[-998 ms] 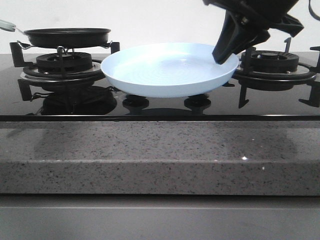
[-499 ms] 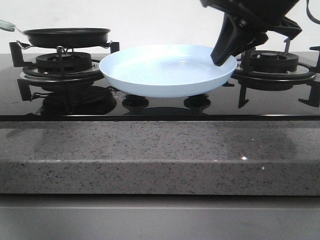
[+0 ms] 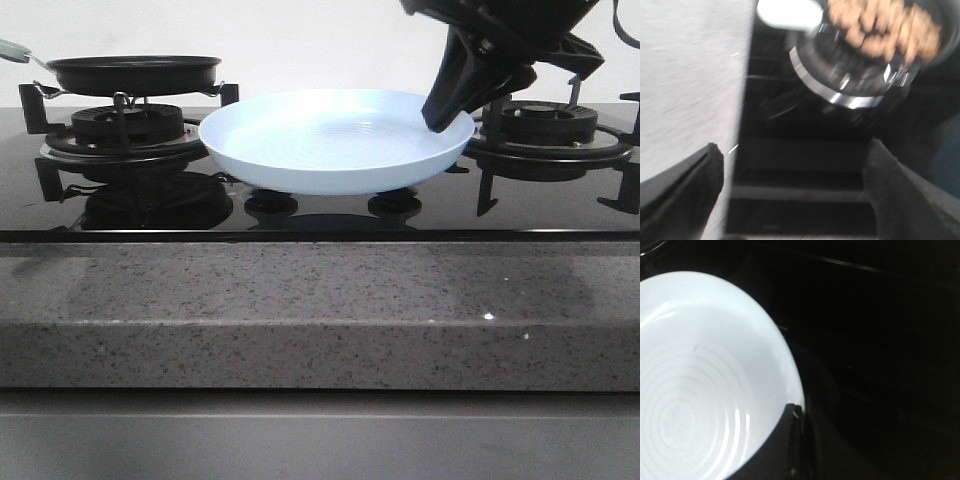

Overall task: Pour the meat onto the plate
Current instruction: 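Grasp the pale green pan handle with the left gripper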

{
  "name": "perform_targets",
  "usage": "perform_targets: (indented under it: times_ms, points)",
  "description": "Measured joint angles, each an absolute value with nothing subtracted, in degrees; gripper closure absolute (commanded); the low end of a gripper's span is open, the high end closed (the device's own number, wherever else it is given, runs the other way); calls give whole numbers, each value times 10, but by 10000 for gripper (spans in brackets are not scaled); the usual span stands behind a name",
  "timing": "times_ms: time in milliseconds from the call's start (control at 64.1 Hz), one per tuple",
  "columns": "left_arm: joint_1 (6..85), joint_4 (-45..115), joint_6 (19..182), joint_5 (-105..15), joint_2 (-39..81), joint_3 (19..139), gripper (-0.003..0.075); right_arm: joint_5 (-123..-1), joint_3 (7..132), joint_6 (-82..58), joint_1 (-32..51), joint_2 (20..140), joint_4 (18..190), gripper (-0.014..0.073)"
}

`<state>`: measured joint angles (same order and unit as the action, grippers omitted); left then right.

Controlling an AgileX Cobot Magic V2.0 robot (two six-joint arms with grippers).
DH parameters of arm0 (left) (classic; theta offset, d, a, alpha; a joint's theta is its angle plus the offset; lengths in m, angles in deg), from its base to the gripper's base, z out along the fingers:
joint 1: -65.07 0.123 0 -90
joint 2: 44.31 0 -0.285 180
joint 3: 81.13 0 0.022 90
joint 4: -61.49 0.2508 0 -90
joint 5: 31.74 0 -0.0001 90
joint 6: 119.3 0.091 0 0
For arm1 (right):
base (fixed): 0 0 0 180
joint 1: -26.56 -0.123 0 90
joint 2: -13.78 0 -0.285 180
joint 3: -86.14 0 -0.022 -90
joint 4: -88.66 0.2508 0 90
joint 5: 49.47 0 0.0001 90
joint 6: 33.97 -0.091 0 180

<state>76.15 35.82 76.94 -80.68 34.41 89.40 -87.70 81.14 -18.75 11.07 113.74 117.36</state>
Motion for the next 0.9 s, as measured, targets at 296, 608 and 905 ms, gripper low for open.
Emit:
perform_targets:
  times_ms: [296,608,905]
  points:
    - [833,108,848,-808,478,944,153,-877,811,-187,111,1137,1174,713]
    - [835,-78,895,-797,587,950,153,-877,811,-187,111,1137,1174,713]
    - [836,-220,961,-801,656,954,154,-877,811,-187,111,1137,1174,713]
